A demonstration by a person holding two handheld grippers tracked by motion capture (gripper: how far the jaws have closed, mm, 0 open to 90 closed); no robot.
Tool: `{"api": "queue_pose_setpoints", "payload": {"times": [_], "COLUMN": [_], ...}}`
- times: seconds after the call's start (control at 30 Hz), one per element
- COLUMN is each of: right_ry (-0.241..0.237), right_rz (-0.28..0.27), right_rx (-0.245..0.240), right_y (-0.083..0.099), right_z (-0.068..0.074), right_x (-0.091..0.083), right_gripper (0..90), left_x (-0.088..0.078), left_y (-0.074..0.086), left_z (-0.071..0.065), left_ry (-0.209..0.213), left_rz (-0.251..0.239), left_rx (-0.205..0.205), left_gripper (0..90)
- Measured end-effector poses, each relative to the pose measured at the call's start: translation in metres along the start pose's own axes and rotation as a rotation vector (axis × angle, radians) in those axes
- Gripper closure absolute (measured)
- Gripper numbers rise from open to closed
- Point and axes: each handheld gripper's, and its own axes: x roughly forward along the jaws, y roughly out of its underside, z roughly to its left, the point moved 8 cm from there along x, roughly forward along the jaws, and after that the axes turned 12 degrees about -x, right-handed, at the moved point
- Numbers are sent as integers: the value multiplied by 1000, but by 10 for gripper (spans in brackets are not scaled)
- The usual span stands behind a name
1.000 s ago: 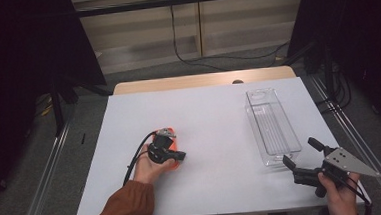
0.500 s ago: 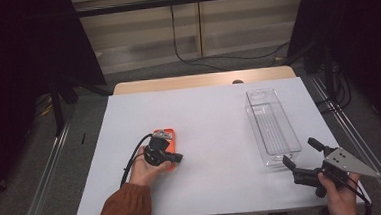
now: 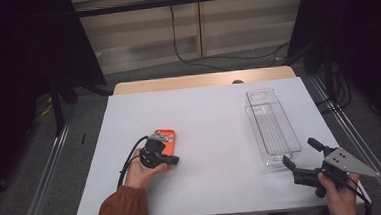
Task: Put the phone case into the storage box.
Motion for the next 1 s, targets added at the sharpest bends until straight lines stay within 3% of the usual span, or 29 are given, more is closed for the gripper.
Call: {"api": "queue_pose_setpoints", "payload": {"times": [0.8, 1.0], "right_ry": [4, 3], "right_rz": [1, 0], "right_rx": [-2, -3], "right_y": [0, 0], "right_z": [-1, -1], "right_x": [0, 0], "right_gripper": [0, 0], "left_x": [-9, -18], "left_y": [6, 17], "left_z": [8, 12], "left_ry": [-15, -16], "left_rz": [7, -7], "left_rx": [-17, -32], "left_gripper": [900, 900]}}
